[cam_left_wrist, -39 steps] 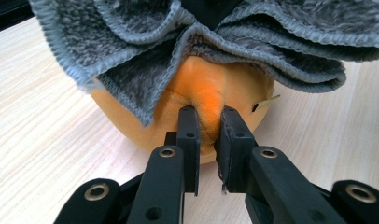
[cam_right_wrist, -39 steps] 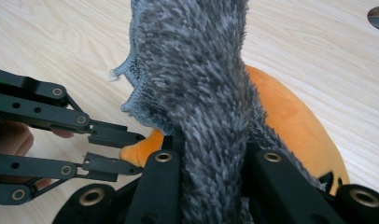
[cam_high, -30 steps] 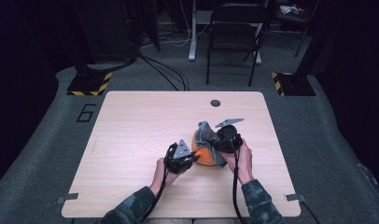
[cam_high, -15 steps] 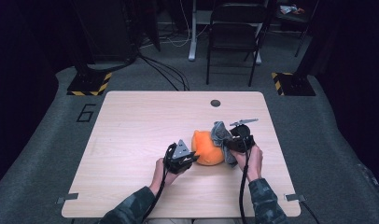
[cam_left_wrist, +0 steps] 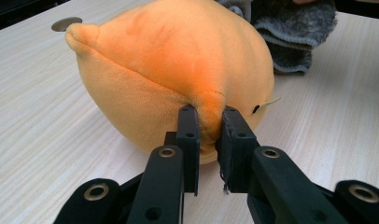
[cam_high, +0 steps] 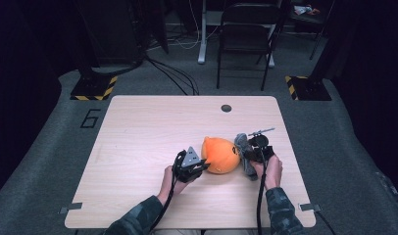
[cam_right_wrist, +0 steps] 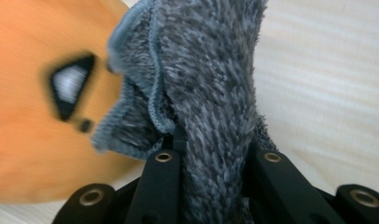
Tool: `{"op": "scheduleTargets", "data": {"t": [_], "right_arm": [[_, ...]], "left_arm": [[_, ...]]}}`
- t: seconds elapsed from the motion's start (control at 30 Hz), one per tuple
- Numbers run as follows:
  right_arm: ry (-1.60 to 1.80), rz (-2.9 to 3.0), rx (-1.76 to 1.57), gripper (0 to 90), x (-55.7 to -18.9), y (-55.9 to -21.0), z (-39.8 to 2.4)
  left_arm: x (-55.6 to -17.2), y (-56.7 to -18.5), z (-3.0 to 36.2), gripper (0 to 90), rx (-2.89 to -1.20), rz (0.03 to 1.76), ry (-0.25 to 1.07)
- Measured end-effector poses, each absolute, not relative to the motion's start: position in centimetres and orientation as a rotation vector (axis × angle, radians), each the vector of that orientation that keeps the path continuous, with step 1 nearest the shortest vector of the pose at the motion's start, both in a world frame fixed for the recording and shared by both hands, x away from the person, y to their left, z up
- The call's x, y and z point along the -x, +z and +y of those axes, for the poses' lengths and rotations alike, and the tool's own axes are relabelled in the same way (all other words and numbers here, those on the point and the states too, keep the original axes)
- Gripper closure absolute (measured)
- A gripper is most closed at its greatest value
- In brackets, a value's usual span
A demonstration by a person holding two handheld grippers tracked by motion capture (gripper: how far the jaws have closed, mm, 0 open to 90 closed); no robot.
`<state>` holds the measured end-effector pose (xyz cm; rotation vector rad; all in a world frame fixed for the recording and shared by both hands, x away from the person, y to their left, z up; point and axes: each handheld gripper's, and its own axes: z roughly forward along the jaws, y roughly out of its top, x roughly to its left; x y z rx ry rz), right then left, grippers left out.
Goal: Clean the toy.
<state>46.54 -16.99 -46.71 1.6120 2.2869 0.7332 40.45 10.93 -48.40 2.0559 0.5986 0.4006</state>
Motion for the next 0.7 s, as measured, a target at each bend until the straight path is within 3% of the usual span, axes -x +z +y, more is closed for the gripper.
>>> {"op": "scheduleTargets", "data": {"t": [0.13,0.3,0.5,0.7], "right_arm": [[0.746,2.266,-1.638,77.8,-46.7,-46.5,-17.9],[0.909,2.241,-1.579,77.7,-46.0,-43.0,-17.6],[1.113,2.283,-1.371,77.7,-44.1,-39.0,-13.9],[1.140,2.377,-1.257,77.6,-43.5,-39.9,-9.4]], "left_arm": [[-40.5,-48.4,10.9,79.6,-2.053,0.594,0.400],[-40.5,-48.4,11.0,79.6,-2.049,0.595,0.405],[-40.3,-48.2,10.6,79.5,-2.048,0.582,0.413],[-40.0,-48.0,10.2,79.6,-2.058,0.566,0.415]]}}
